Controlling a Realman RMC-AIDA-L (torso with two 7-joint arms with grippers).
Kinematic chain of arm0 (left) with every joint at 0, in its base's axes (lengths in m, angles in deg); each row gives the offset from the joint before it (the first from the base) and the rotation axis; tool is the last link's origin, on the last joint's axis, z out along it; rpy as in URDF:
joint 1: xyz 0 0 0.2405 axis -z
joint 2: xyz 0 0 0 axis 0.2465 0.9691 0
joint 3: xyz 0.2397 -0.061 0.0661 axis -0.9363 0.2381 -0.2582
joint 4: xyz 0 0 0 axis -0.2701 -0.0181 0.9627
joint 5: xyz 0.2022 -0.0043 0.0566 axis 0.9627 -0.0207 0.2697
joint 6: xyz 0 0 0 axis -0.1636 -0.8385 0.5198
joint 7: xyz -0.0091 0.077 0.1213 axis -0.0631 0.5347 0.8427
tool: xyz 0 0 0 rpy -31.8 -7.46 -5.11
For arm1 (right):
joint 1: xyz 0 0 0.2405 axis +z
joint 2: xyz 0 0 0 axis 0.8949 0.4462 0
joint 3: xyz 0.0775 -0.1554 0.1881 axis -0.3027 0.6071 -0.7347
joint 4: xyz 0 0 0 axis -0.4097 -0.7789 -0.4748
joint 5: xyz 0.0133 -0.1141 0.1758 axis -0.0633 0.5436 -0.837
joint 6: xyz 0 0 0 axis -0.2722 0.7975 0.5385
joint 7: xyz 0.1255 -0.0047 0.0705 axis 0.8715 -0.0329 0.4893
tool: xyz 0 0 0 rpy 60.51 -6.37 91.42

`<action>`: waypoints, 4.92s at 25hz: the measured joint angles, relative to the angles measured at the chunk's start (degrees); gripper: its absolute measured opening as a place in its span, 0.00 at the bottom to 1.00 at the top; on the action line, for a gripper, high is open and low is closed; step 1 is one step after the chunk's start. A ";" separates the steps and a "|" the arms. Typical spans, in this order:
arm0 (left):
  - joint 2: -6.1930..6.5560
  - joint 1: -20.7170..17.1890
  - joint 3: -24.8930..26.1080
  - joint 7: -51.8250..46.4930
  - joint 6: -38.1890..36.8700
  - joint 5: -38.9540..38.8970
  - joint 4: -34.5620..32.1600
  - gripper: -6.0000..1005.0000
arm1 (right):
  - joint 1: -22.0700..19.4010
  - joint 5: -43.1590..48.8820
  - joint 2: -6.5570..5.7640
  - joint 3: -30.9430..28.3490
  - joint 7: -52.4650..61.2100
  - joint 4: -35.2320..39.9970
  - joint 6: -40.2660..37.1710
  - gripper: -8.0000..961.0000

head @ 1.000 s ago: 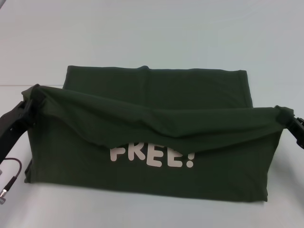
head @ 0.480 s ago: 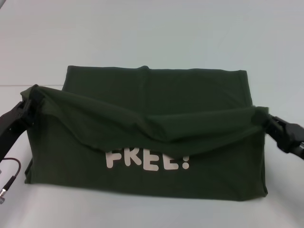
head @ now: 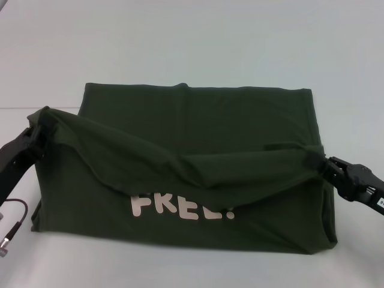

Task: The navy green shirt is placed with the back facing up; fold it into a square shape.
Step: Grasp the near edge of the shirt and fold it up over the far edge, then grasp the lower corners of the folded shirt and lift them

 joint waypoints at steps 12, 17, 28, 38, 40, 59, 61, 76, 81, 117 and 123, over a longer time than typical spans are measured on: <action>-0.07 0.23 -0.04 -0.03 0.00 0.00 0.20 0.03 | -1.36 -0.22 -0.73 -3.59 1.25 0.04 4.14 0.05; 0.01 0.64 -0.03 -0.04 0.31 0.00 0.32 0.03 | -1.41 -0.22 -0.83 -4.20 1.74 -0.02 6.13 0.04; -0.13 2.37 0.11 0.19 4.71 0.00 0.62 0.03 | -0.99 -0.34 -0.62 -6.37 3.19 -0.02 11.92 0.04; -0.20 5.43 0.52 0.27 10.43 -0.44 0.66 0.03 | 0.72 -0.54 -0.12 -7.68 3.27 -0.02 18.22 0.05; -0.25 5.95 0.52 0.33 11.94 -1.07 0.73 0.03 | 1.07 -0.69 0.02 -7.69 3.27 -0.02 19.33 0.05; -0.26 9.41 0.50 8.91 21.74 -7.47 4.46 0.03 | 4.54 -0.90 0.80 -7.12 2.44 -0.08 27.36 0.05; -0.34 9.51 0.50 10.15 22.04 -7.89 4.90 0.03 | 5.14 -0.82 0.87 -7.11 2.33 -0.40 28.12 0.05; -0.42 9.78 0.35 13.69 23.55 -9.85 6.60 0.03 | 6.85 -0.98 0.97 -7.20 1.77 -1.98 32.54 0.05; -0.43 10.12 0.21 13.83 23.97 -9.85 6.79 0.04 | 7.29 -1.01 0.94 -7.13 1.77 -2.09 33.56 0.06; 6.10 1.08 -17.98 -34.78 0.25 37.08 -25.66 0.88 | -6.59 9.03 -1.37 -5.60 -6.89 4.71 -2.21 0.99; 6.25 1.53 -18.17 -28.56 2.95 40.58 -27.13 0.88 | -7.80 12.92 -1.19 -5.51 -11.51 4.86 -2.67 0.98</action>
